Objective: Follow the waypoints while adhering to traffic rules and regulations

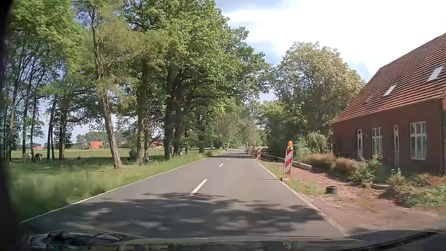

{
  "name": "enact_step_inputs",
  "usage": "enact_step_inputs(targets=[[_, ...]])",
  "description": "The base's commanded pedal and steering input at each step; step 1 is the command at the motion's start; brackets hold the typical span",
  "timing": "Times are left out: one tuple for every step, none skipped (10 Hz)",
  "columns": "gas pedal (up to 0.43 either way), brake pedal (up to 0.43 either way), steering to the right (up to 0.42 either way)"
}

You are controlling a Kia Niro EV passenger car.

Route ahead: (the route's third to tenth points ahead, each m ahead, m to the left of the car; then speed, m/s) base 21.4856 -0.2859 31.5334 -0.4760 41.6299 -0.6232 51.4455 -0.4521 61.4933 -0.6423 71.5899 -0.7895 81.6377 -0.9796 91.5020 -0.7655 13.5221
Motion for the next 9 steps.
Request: enact_step_inputs(targets=[[0.169,0.0,-0.001],[0.169,0.0,-0.001],[0.169,0.0,-0.001],[0.169,0.0,-0.001],[0.169,0.0,-0.001],[0.169,0.0,-0.001],[0.169,0.0,-0.001],[0.169,0.0,-0.001],[0.169,0.0,-0.001]])
